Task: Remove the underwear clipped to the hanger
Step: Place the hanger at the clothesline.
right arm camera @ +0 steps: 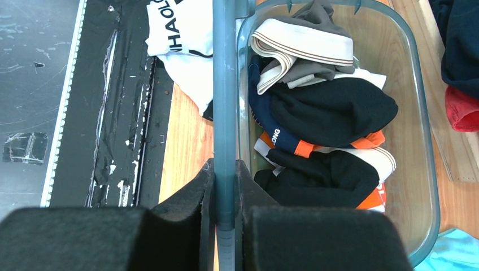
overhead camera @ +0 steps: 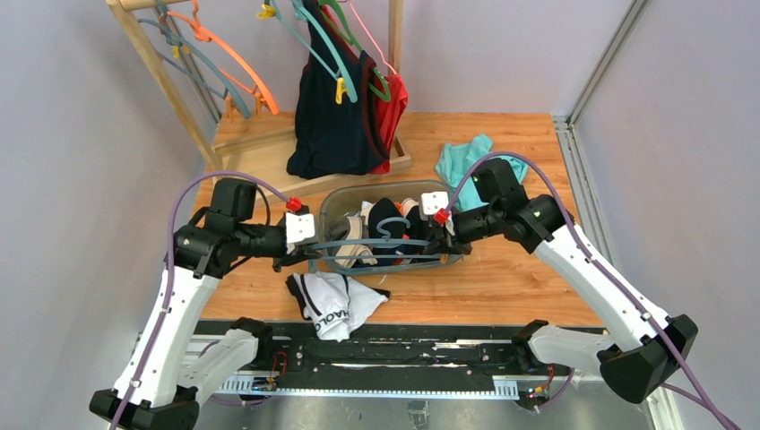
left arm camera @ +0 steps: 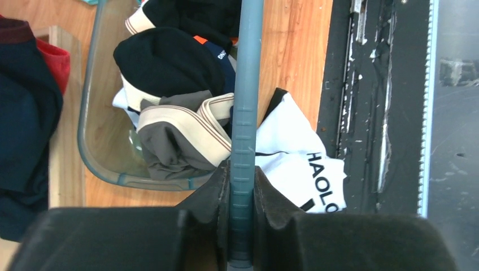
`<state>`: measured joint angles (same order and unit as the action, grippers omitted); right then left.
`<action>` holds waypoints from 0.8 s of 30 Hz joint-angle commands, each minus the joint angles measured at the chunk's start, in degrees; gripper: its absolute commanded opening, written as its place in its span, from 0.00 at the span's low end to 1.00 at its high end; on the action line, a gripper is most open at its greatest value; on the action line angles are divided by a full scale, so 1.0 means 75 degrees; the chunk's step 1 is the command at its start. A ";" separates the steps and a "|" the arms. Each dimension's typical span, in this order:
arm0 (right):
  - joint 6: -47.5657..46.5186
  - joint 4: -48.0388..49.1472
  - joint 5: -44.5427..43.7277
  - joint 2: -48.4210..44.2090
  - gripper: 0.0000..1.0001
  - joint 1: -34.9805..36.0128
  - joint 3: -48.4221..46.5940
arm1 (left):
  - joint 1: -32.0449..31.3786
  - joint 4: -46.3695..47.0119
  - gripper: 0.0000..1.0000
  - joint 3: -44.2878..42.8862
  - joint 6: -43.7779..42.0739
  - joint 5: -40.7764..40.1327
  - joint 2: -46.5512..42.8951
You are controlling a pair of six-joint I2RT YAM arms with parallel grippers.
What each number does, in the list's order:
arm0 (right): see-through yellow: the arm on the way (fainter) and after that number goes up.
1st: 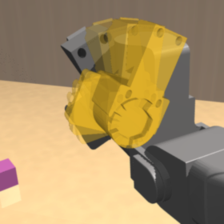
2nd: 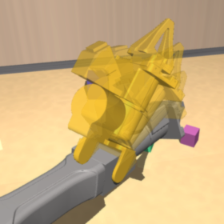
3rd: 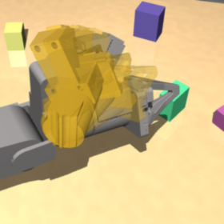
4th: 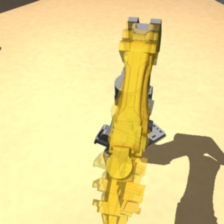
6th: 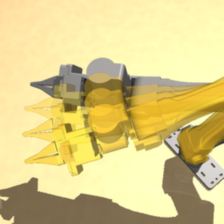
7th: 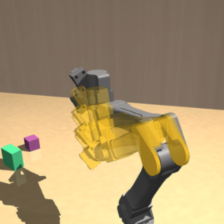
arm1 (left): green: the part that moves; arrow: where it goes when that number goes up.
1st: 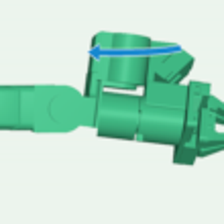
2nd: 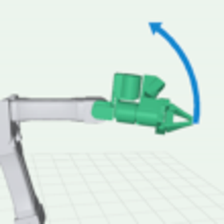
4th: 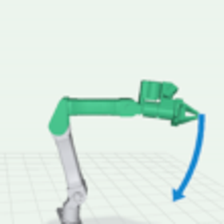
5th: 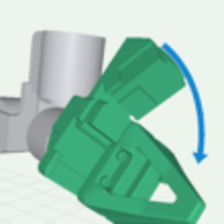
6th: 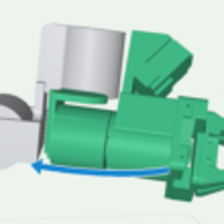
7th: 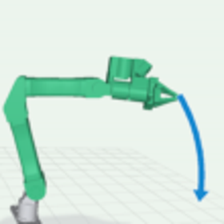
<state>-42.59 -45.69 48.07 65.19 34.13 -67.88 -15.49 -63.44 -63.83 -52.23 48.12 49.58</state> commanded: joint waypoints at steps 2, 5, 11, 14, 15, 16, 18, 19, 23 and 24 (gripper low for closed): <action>0.0337 0.0224 0.0154 0.0025 0.05 0.0071 -0.0013 | -0.0067 -0.0014 0.02 0.0066 -0.0072 0.0401 -0.0119; 0.0507 0.0344 -0.0039 -0.0039 0.23 0.0072 0.0015 | -0.0068 -0.0005 0.00 0.0140 -0.0058 0.0292 -0.0252; 0.0776 0.0413 -0.0341 -0.0107 0.53 0.0068 -0.0135 | -0.0068 -0.0001 0.00 -0.0015 0.0466 -0.0638 -0.0451; 0.0928 0.0497 -0.0654 -0.0193 0.55 0.0067 -0.0195 | -0.0068 -0.0002 0.00 -0.0314 0.1011 -0.1243 -0.0497; 0.0986 0.0554 -0.0737 -0.0252 0.55 0.0064 -0.0209 | -0.0058 0.0005 0.00 -0.0426 0.1216 -0.1440 -0.0519; 0.1056 0.0617 -0.0953 -0.0313 0.55 0.0056 -0.0218 | -0.0067 0.0009 0.00 -0.0519 0.1407 -0.1667 -0.0538; 0.1196 0.0740 -0.1336 -0.0436 0.56 0.0029 -0.0263 | -0.0068 0.0009 0.00 -0.0761 0.1803 -0.2321 -0.0577; 0.1251 0.0777 -0.1517 -0.0485 0.56 0.0005 -0.0280 | -0.0068 0.0018 0.00 -0.0893 0.1983 -0.2658 -0.0602; 0.1473 0.0810 -0.1995 -0.0532 0.56 -0.0189 -0.0422 | -0.0062 0.0080 0.00 -0.1456 0.2981 -0.4066 -0.0680; 0.1526 0.0807 -0.2054 -0.0519 0.56 -0.0241 -0.0441 | -0.0061 0.0080 0.00 -0.1648 0.3167 -0.4355 -0.0700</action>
<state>-34.28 -41.23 37.47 62.00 33.80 -68.55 -15.62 -64.58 -71.00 -37.21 27.42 45.65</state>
